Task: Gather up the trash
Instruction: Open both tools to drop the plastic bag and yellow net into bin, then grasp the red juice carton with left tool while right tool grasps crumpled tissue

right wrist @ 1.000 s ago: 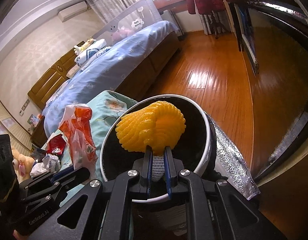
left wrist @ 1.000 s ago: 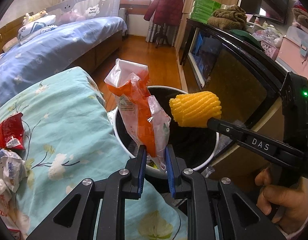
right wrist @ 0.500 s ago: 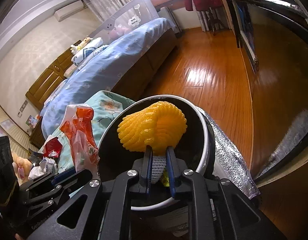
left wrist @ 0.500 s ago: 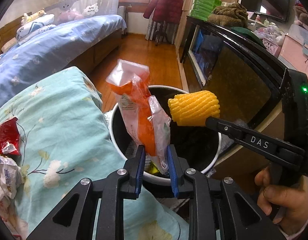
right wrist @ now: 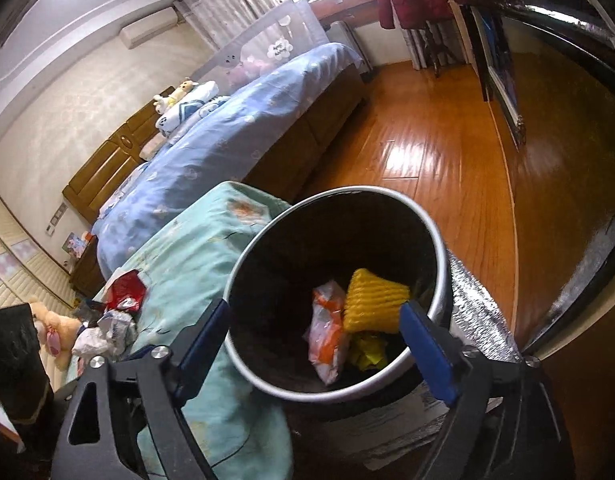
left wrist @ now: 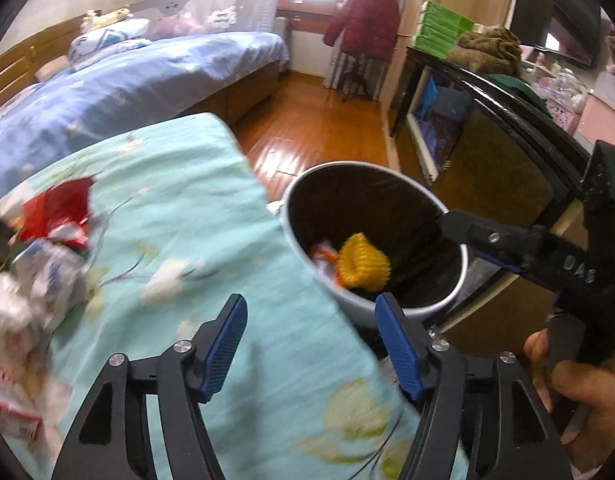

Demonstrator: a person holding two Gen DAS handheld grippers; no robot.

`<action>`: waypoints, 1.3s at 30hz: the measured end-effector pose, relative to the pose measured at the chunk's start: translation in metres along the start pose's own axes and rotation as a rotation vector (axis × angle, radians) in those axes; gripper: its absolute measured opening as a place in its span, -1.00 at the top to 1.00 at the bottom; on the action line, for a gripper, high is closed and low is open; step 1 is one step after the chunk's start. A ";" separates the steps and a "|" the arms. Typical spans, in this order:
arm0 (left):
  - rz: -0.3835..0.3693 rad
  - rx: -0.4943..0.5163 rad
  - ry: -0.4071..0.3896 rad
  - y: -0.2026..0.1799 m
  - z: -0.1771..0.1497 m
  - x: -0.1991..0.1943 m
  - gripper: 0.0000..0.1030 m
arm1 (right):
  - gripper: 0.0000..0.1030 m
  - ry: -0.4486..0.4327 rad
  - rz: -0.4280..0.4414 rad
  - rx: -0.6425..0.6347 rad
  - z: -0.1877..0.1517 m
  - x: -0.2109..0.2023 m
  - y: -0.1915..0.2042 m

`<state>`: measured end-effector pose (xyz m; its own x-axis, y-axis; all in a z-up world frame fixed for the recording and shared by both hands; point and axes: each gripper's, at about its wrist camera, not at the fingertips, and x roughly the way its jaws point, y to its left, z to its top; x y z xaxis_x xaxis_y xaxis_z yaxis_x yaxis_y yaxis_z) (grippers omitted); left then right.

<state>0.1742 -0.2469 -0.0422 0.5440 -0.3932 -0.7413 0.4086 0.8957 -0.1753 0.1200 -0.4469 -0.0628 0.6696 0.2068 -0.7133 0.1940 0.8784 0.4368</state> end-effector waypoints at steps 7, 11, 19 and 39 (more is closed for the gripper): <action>0.045 -0.038 -0.008 0.016 -0.033 -0.033 -0.33 | -0.74 0.015 0.048 -0.026 -0.019 0.001 0.027; 0.068 -0.071 -0.017 0.027 -0.050 -0.056 -0.33 | -0.74 0.026 0.079 -0.043 -0.029 0.003 0.044; 0.112 -0.154 -0.050 0.051 -0.075 -0.098 -0.33 | -0.74 0.050 0.136 -0.077 -0.044 0.007 0.073; 0.319 -0.374 -0.107 0.115 -0.109 -0.152 -0.34 | -0.74 0.137 0.223 -0.196 -0.067 0.047 0.143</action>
<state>0.0588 -0.0611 -0.0205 0.6790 -0.0888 -0.7287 -0.0702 0.9803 -0.1848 0.1308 -0.2827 -0.0710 0.5751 0.4478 -0.6846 -0.0971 0.8683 0.4864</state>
